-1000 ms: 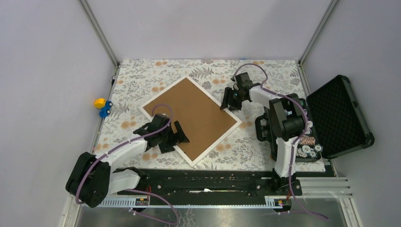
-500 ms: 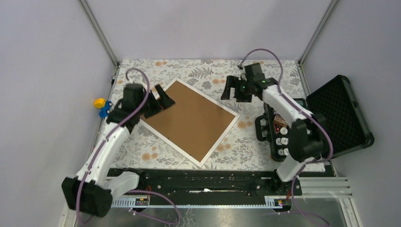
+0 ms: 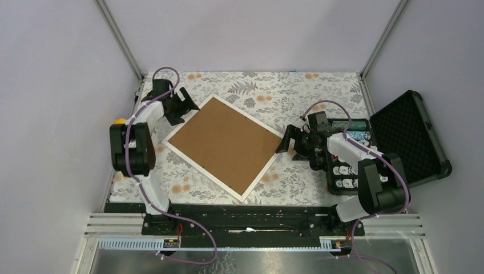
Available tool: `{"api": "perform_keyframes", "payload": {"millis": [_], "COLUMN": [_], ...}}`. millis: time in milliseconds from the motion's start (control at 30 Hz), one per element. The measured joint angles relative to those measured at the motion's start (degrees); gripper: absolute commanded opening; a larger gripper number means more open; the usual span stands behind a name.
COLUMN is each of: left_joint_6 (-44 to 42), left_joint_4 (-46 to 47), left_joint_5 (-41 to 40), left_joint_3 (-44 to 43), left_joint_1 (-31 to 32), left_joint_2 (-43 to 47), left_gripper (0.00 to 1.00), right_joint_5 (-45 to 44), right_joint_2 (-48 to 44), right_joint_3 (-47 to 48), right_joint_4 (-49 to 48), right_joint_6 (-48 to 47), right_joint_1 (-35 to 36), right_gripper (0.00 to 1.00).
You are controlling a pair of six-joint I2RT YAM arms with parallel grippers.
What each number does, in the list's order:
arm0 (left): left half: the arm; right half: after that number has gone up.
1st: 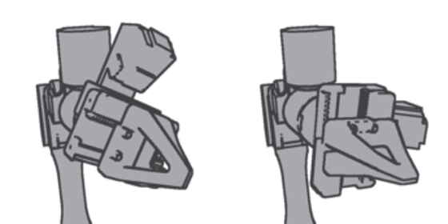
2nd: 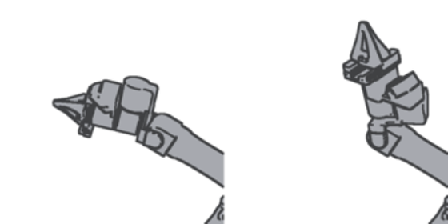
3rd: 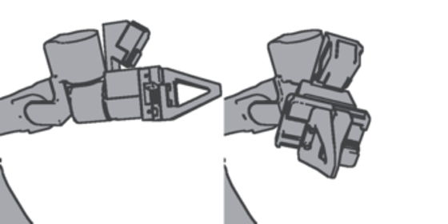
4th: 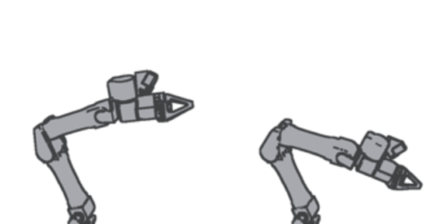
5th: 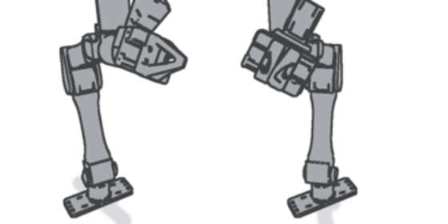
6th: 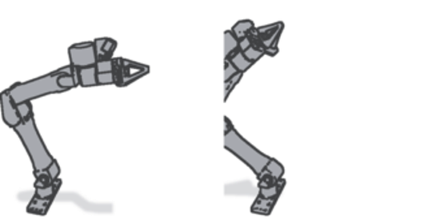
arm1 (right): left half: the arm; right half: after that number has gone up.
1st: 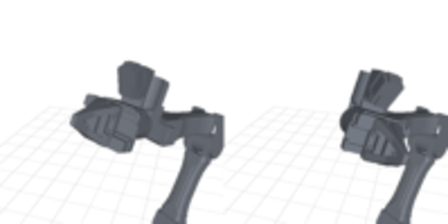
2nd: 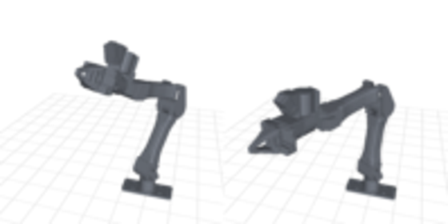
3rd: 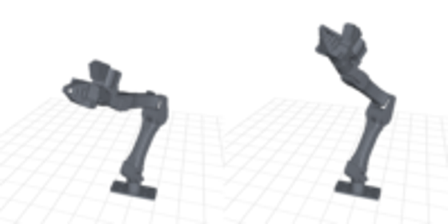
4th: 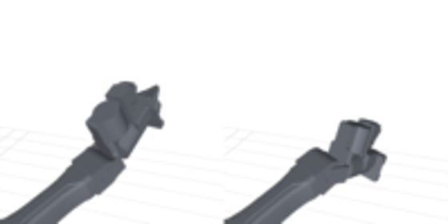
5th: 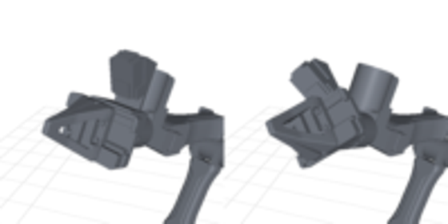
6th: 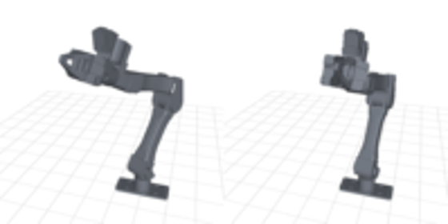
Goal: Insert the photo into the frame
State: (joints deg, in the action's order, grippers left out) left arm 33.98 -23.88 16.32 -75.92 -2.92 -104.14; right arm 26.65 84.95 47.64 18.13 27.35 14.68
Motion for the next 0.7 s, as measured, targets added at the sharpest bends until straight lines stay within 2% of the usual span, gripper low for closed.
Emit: {"api": "perform_keyframes", "payload": {"millis": [100,200,400,567,700], "left_joint_6": [-1.42,-2.82,-5.35,-5.18,-4.11], "left_joint_4": [-0.83,-1.07,-1.03,-1.27,-0.26], "left_joint_5": [-0.61,-1.60,-2.27,-0.66,1.29], "left_joint_3": [-5.35,-8.83,-9.35,-9.51,-7.85], "left_joint_1": [-1.03,-1.55,-1.57,-1.60,-2.19], "left_joint_2": [-7.28,-10.05,-11.21,-14.34,-13.49], "left_gripper": [0.99,0.99,0.99,0.99,0.99], "right_joint_5": [2.99,4.70,7.41,7.96,8.04], "right_joint_2": [0.37,1.86,6.32,8.59,10.84], "right_joint_3": [-3.19,-3.52,-3.52,-3.23,-0.63], "right_joint_4": [-4.83,-8.04,-12.33,-13.05,-12.66], "right_joint_6": [3.69,5.51,6.69,7.17,7.28], "right_joint_1": [-0.44,-0.44,-0.44,-0.44,-0.44], "right_gripper": [1.00,1.00,1.00,1.00,1.00]}}
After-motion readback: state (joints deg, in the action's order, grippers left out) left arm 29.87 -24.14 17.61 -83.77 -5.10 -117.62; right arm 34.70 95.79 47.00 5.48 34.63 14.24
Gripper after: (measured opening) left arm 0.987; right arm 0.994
